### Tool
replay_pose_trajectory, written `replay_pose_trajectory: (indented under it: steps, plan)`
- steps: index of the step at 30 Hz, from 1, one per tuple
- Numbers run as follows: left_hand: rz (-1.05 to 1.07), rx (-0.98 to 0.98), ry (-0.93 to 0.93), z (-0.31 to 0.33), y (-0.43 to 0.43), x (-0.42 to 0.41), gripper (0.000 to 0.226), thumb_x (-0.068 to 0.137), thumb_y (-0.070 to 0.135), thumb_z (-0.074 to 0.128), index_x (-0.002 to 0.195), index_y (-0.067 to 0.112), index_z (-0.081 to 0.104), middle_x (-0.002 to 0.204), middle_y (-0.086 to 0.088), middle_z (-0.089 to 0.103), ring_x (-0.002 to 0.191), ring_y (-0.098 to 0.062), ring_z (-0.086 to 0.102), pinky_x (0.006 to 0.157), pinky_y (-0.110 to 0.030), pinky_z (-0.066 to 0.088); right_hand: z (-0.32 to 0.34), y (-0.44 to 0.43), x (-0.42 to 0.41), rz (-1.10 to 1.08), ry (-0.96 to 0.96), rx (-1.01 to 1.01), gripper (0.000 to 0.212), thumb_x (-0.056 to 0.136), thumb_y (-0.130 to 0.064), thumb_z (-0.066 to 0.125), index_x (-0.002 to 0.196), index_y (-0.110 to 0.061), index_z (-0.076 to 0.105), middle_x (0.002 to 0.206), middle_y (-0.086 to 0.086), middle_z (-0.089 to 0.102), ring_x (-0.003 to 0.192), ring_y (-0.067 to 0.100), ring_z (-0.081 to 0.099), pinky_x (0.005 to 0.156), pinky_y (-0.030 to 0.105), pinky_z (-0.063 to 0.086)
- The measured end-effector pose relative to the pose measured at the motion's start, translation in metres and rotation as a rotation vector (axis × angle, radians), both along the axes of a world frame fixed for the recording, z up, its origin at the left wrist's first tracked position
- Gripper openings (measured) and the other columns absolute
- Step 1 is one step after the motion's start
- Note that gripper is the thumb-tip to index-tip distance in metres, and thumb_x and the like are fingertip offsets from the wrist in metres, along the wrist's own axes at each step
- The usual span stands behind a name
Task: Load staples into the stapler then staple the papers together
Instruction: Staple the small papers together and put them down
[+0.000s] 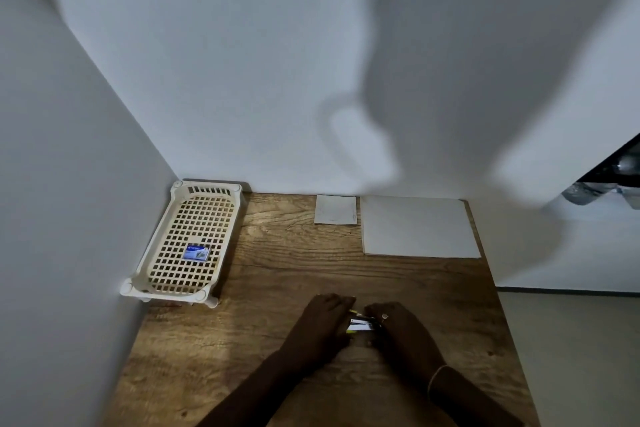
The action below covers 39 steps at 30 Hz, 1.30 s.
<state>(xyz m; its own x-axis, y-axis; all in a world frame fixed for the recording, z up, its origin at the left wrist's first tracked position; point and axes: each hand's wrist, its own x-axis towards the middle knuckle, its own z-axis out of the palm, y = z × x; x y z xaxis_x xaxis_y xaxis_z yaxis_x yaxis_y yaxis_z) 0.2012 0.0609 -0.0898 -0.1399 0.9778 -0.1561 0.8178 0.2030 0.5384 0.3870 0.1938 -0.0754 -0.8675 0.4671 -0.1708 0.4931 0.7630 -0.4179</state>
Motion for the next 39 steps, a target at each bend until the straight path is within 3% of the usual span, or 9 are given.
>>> replay_pose_trajectory:
  steps: [2, 5, 10, 14, 20, 28, 31, 35, 39]
  plan:
    - [0.012, 0.027, 0.012, 0.000, 0.001, 0.003, 0.071, 0.085, 0.037, 0.069, 0.149, 0.014, 0.047, 0.143, -0.007, 0.059, 0.133, -0.029, 0.052, 0.114, -0.034, 0.031, -0.002, -0.003, 0.000, -0.013, 0.007, 0.031, 0.048, 0.090, -0.025, 0.066, 0.138, -0.025, 0.059, 0.130, -0.004, 0.064, 0.121, 0.014, 0.058, 0.099, 0.022, 0.042]
    - [0.017, 0.047, 0.029, 0.003, 0.004, 0.004, 0.069, 0.085, 0.033, 0.069, 0.148, 0.015, 0.048, 0.139, -0.006, 0.062, 0.127, -0.027, 0.056, 0.109, -0.036, 0.037, -0.003, -0.007, 0.001, -0.060, 0.034, 0.033, 0.050, 0.084, -0.014, 0.072, 0.131, -0.026, 0.064, 0.117, -0.004, 0.069, 0.105, 0.013, 0.066, 0.085, 0.021, 0.050]
    - [0.025, 0.060, 0.064, 0.015, 0.004, -0.005, 0.068, 0.084, 0.024, 0.069, 0.148, 0.014, 0.048, 0.141, -0.005, 0.060, 0.128, -0.025, 0.054, 0.106, -0.035, 0.040, 0.004, -0.007, -0.012, -0.064, 0.054, 0.047, 0.047, 0.091, -0.022, 0.066, 0.138, -0.025, 0.059, 0.123, -0.002, 0.066, 0.110, 0.015, 0.064, 0.091, 0.024, 0.049]
    - [0.065, 0.152, 0.112, 0.029, 0.001, -0.028, 0.058, 0.079, 0.016, 0.072, 0.135, 0.010, 0.062, 0.133, -0.009, 0.065, 0.120, -0.028, 0.060, 0.100, -0.037, 0.048, 0.019, -0.002, -0.043, -0.028, 0.113, 0.055, 0.046, 0.092, -0.028, 0.066, 0.137, -0.025, 0.059, 0.123, 0.000, 0.067, 0.110, 0.017, 0.064, 0.093, 0.028, 0.051]
    - [0.214, 0.203, 0.185, 0.073, -0.001, -0.095, 0.064, 0.078, 0.004, 0.074, 0.140, 0.011, 0.059, 0.140, -0.009, 0.060, 0.128, -0.027, 0.053, 0.107, -0.038, 0.043, 0.056, 0.012, -0.129, 0.085, 0.263, 0.049, 0.039, 0.094, -0.029, 0.065, 0.132, -0.024, 0.064, 0.115, 0.003, 0.072, 0.104, 0.021, 0.066, 0.087, 0.033, 0.054]
    - [0.356, 0.192, 0.257, 0.120, -0.029, -0.205, 0.061, 0.075, 0.009, 0.084, 0.133, 0.008, 0.065, 0.135, -0.013, 0.065, 0.124, -0.033, 0.059, 0.106, -0.036, 0.044, 0.095, 0.004, -0.254, 0.206, 0.407, -0.025, 0.039, 0.088, -0.024, 0.071, 0.127, -0.018, 0.066, 0.116, 0.007, 0.073, 0.104, 0.027, 0.067, 0.091, 0.037, 0.054]
    - [0.400, 0.179, 0.268, 0.127, -0.040, -0.237, 0.056, 0.075, 0.009, 0.083, 0.129, 0.006, 0.067, 0.128, -0.013, 0.067, 0.118, -0.033, 0.063, 0.102, -0.038, 0.049, 0.100, -0.007, -0.298, 0.227, 0.422, -0.035, 0.038, 0.087, -0.022, 0.072, 0.125, -0.016, 0.068, 0.115, 0.009, 0.074, 0.105, 0.029, 0.068, 0.089, 0.033, 0.051]
    - [0.497, 0.160, 0.266, 0.125, -0.053, -0.268, 0.052, 0.077, 0.005, 0.079, 0.128, 0.009, 0.068, 0.127, -0.010, 0.068, 0.118, -0.029, 0.063, 0.097, -0.027, 0.043, 0.094, -0.023, -0.346, 0.219, 0.380, -0.055, 0.039, 0.086, -0.022, 0.073, 0.124, -0.016, 0.068, 0.109, 0.012, 0.075, 0.102, 0.031, 0.070, 0.085, 0.032, 0.052]
    - [0.547, 0.092, 0.228, 0.114, -0.062, -0.291, 0.052, 0.081, 0.003, 0.074, 0.132, 0.010, 0.066, 0.135, -0.011, 0.065, 0.125, -0.030, 0.059, 0.105, -0.037, 0.044, 0.078, -0.038, -0.375, 0.211, 0.335, -0.073, 0.034, 0.087, -0.020, 0.071, 0.119, -0.009, 0.069, 0.108, 0.016, 0.074, 0.102, 0.036, 0.068, 0.083, 0.035, 0.052]
